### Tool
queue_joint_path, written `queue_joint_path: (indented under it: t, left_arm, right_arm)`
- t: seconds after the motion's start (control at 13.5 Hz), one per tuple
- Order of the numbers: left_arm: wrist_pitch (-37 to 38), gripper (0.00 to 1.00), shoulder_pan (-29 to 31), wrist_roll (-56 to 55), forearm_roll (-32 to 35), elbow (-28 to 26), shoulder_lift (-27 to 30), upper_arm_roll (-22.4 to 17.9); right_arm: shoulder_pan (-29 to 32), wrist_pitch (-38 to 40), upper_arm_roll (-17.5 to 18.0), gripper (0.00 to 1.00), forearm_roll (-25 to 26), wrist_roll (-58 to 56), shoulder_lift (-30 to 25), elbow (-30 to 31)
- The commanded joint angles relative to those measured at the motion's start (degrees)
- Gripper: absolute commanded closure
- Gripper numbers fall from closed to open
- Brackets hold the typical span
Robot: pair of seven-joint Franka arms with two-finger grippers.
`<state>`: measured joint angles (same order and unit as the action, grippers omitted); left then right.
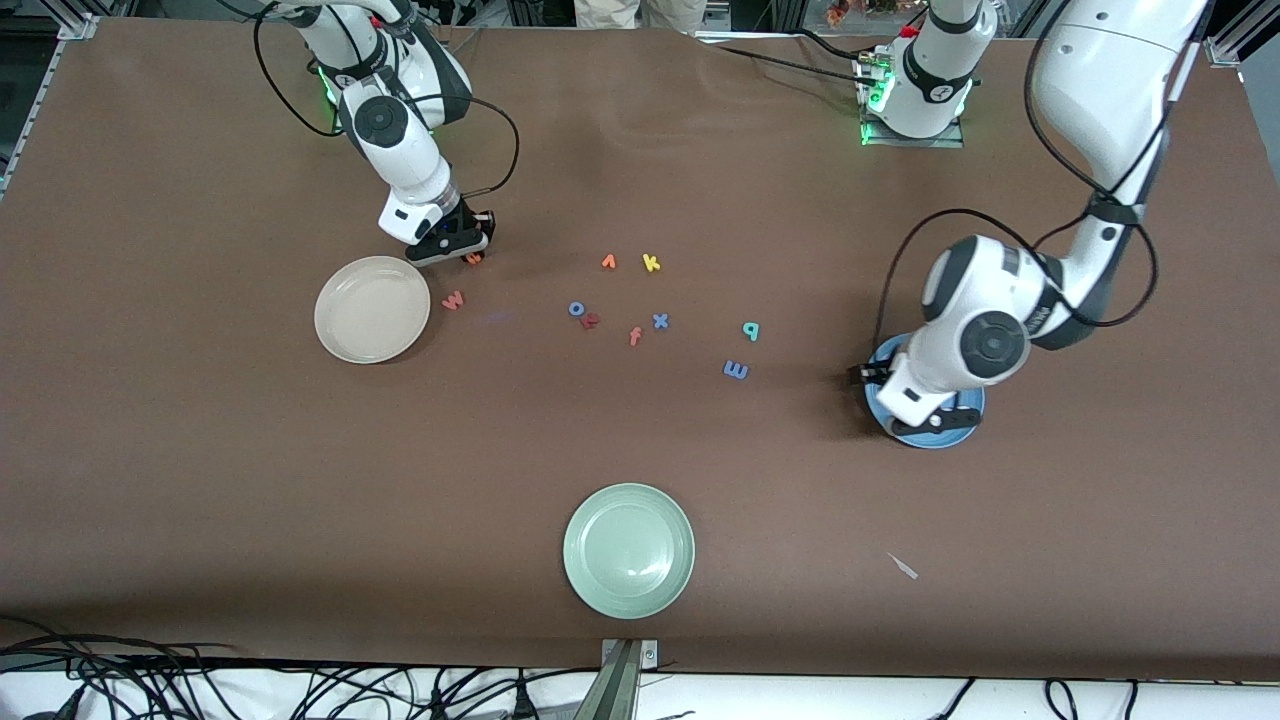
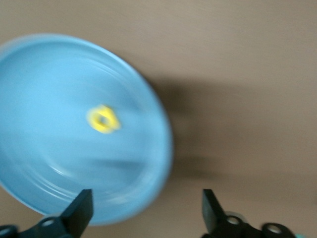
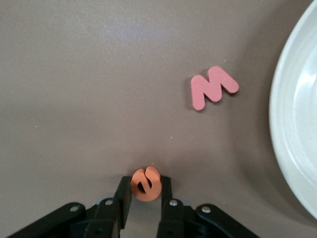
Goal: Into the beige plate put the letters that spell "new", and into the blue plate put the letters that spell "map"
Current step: 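Drop the yellow letter on the blue plate while the right gripper places orange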
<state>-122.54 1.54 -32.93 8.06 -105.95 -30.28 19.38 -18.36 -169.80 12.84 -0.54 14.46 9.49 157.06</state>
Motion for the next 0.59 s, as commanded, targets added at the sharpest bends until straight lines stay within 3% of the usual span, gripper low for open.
queue_joint_path:
  t: [0.0, 0.3, 0.52]
  left_arm:
    - [0.29, 0.00, -3.54, -9.06, 0.73, 1.01, -0.31, 3.64]
    - [-10.31, 0.00, -11.72, -10.04, 1.08, 1.27, -4.34, 3.47]
    - [-12.46, 0.00, -12.43, -24.05, 0.91, 2.41, -5.76, 3.21]
  right_arm:
    - [0.17, 3.23, -0.44, 0.79, -0.17, -1.80, -2.89, -0.78]
    - [0.17, 17.10, -7.19, 0.79, -0.08, -12.40, -8.51, -5.35]
    - [0.17, 20.92, -16.23, 0.78, -0.08, -25.66, -10.20, -6.15]
